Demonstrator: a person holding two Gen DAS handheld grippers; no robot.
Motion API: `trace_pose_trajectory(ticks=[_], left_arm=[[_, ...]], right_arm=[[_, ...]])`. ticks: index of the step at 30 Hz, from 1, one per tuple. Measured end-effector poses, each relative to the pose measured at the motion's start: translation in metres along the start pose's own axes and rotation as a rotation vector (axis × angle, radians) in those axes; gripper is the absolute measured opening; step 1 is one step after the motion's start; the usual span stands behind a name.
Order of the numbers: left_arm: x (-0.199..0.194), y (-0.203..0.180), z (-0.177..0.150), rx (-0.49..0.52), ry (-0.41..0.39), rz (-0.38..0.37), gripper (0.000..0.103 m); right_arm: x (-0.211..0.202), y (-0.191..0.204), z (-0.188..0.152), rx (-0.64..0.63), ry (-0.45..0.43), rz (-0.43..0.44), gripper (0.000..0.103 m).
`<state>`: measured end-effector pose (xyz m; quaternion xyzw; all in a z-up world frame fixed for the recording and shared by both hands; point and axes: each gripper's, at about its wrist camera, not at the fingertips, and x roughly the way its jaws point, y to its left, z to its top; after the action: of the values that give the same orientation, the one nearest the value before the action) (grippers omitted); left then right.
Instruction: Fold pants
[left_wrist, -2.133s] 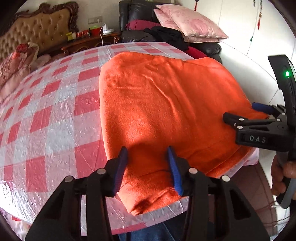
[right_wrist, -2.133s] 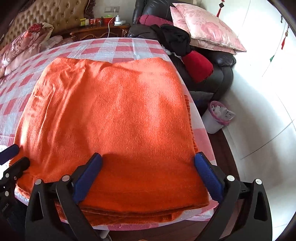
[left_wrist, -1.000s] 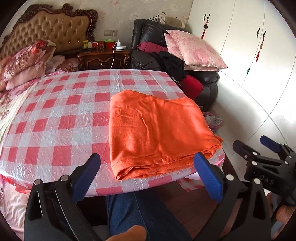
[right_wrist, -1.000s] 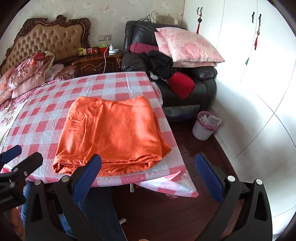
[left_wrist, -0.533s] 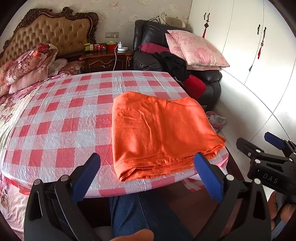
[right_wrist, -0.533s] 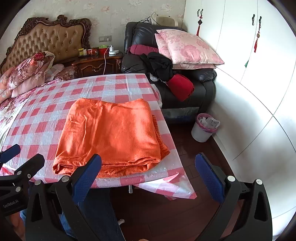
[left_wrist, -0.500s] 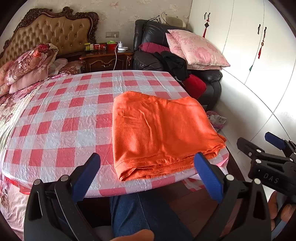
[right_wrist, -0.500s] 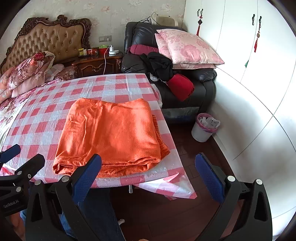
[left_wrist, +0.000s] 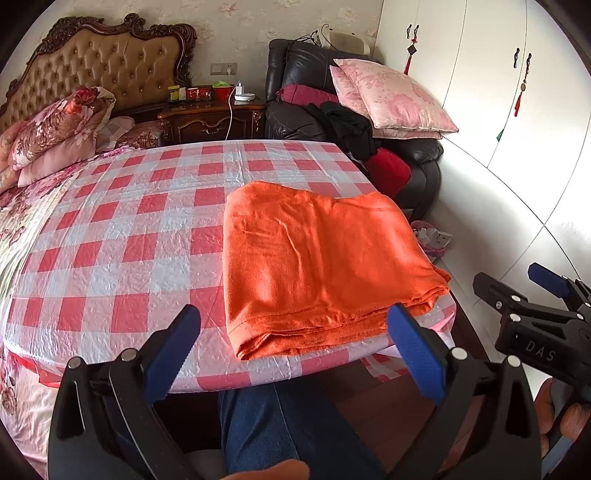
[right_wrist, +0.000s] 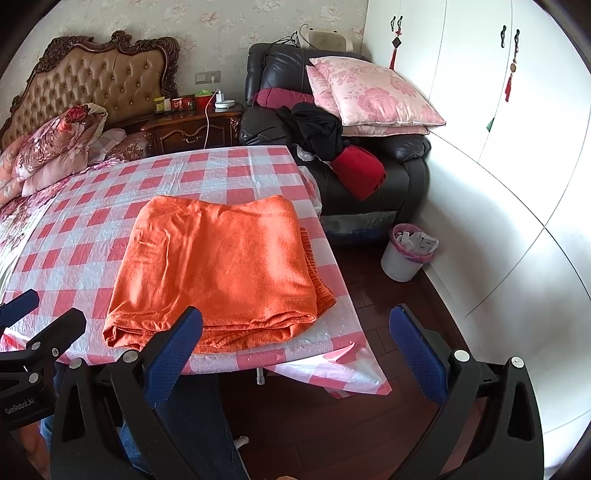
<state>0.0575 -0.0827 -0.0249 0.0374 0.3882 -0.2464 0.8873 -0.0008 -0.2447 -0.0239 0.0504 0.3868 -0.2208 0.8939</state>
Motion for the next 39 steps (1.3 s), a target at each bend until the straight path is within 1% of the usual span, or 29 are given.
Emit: trace_pose_trajectory(ticks=[39], left_arm=[[0.0005, -0.0034, -0.0016, 0.01, 0.0, -0.009, 0.101]], right_arm=[[0.003, -0.0007, -0.0042, 0.003, 0.008, -0.001, 0.098]])
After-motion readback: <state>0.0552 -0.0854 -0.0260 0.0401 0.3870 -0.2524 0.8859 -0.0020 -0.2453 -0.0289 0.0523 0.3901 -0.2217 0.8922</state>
